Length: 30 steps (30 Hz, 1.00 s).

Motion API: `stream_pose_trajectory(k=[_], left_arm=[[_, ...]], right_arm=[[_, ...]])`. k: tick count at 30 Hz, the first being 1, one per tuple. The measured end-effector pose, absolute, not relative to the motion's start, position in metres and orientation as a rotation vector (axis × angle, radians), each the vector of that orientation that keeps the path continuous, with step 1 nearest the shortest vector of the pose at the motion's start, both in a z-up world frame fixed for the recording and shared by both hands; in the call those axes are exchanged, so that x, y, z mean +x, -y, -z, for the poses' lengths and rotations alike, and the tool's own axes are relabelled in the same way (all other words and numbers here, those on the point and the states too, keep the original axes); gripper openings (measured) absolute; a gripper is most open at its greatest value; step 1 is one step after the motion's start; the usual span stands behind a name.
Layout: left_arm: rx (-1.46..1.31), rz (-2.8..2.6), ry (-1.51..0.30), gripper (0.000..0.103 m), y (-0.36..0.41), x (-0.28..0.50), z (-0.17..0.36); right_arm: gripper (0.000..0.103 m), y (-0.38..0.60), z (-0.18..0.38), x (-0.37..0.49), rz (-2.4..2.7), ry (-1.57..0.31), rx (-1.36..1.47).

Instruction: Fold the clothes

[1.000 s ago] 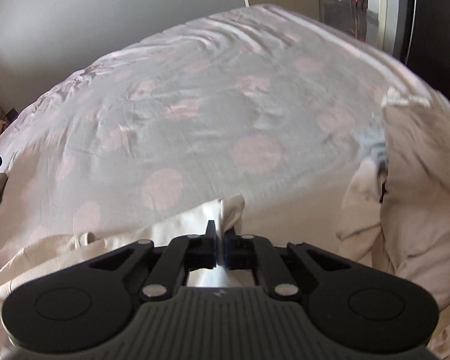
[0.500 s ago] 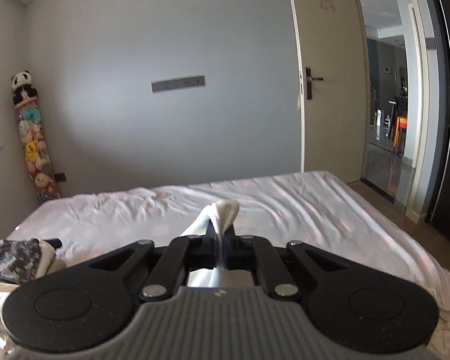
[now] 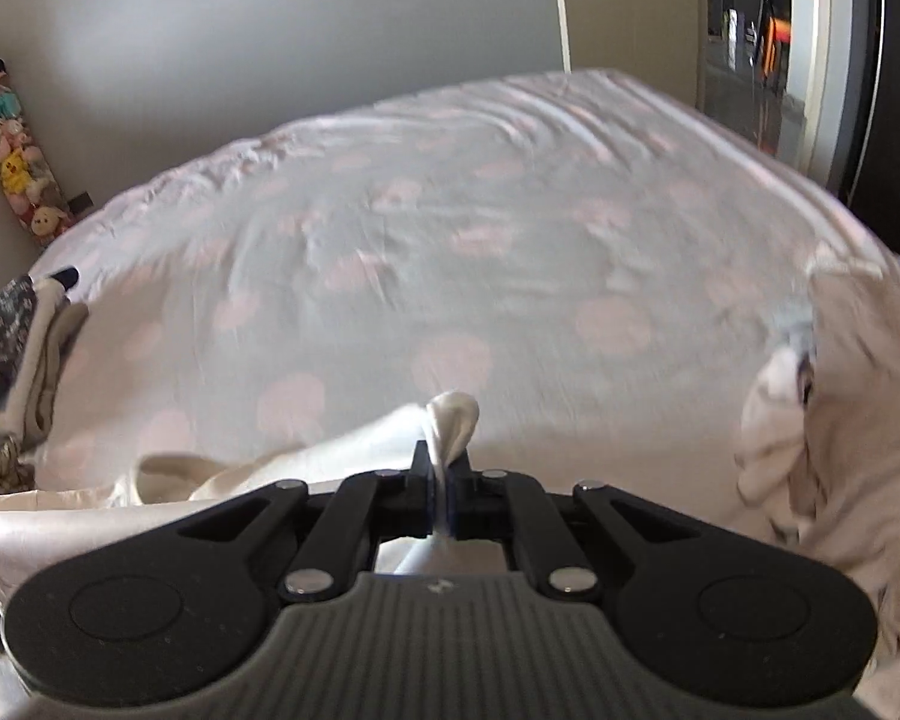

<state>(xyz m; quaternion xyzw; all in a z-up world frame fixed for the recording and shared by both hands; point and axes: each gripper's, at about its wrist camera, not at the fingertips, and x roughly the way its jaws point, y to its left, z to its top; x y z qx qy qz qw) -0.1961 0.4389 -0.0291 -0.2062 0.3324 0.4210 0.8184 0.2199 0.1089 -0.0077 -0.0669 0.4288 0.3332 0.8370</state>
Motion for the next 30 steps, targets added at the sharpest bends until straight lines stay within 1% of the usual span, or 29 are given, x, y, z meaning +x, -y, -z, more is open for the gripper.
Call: stream_pose_trajectory(k=[5,8,10,11,12,13,14,15,17,18,19,20,22,23,25,26,27,30], left_arm=[[-0.444,-0.895,-0.819,0.002,-0.422,-0.2,0.065],[-0.456,-0.891,-0.854,0.002,-0.417,-0.2,0.073],[-0.462,-0.891,-0.858,0.004,-0.414,-0.202,0.071],[-0.462,-0.891,-0.855,0.004,-0.413,-0.204,0.069],[-0.462,-0.891,-0.853,0.009,-0.412,-0.205,0.066],[-0.465,-0.895,-0.843,0.015,-0.411,-0.206,0.062],[-0.466,-0.9,-0.83,0.018,-0.41,-0.208,0.058],[-0.465,-0.906,-0.813,0.024,-0.409,-0.209,0.052],[-0.45,-0.911,-0.773,0.031,-0.406,-0.21,0.039],[-0.438,-0.911,-0.753,0.039,-0.403,-0.209,0.032],[-0.419,-0.905,-0.728,0.049,-0.4,-0.208,0.025],[-0.397,-0.893,-0.707,0.052,-0.396,-0.205,0.019],[-0.351,-0.857,-0.681,0.052,-0.388,-0.197,0.01],[-0.334,-0.835,-0.675,0.053,-0.385,-0.193,0.01],[-0.301,-0.789,-0.665,0.053,-0.379,-0.186,0.012],[-0.284,-0.766,-0.659,0.053,-0.375,-0.182,0.013],[-0.268,-0.743,-0.654,0.054,-0.372,-0.179,0.014],[-0.219,-0.674,-0.638,0.059,-0.362,-0.168,0.017]], right_arm=[[0.005,-0.079,0.056,0.203,-0.684,-1.033,-0.147],[0.006,-0.072,0.071,0.195,-0.699,-1.084,-0.135],[0.009,-0.073,0.073,0.188,-0.719,-1.076,-0.162],[0.014,-0.073,0.073,0.184,-0.727,-1.062,-0.179],[0.021,-0.072,0.071,0.181,-0.745,-1.045,-0.184],[0.029,-0.07,0.068,0.178,-0.771,-1.03,-0.178],[0.045,-0.067,0.065,0.174,-0.794,-1.009,-0.169],[0.055,-0.064,0.06,0.171,-0.814,-0.978,-0.162],[0.062,-0.06,0.049,0.162,-0.837,-0.907,-0.171],[0.066,-0.059,0.044,0.158,-0.839,-0.866,-0.184],[0.07,-0.057,0.039,0.153,-0.84,-0.824,-0.198],[0.076,-0.056,0.034,0.149,-0.839,-0.773,-0.208],[0.077,-0.053,0.026,0.139,-0.834,-0.655,-0.224],[0.079,-0.052,0.023,0.135,-0.837,-0.588,-0.228],[0.087,-0.049,0.017,0.128,-0.853,-0.469,-0.216],[0.094,-0.046,0.015,0.125,-0.863,-0.422,-0.205],[0.096,-0.046,0.013,0.123,-0.873,-0.399,-0.202],[0.099,-0.052,0.009,0.121,-0.883,-0.373,-0.233]])
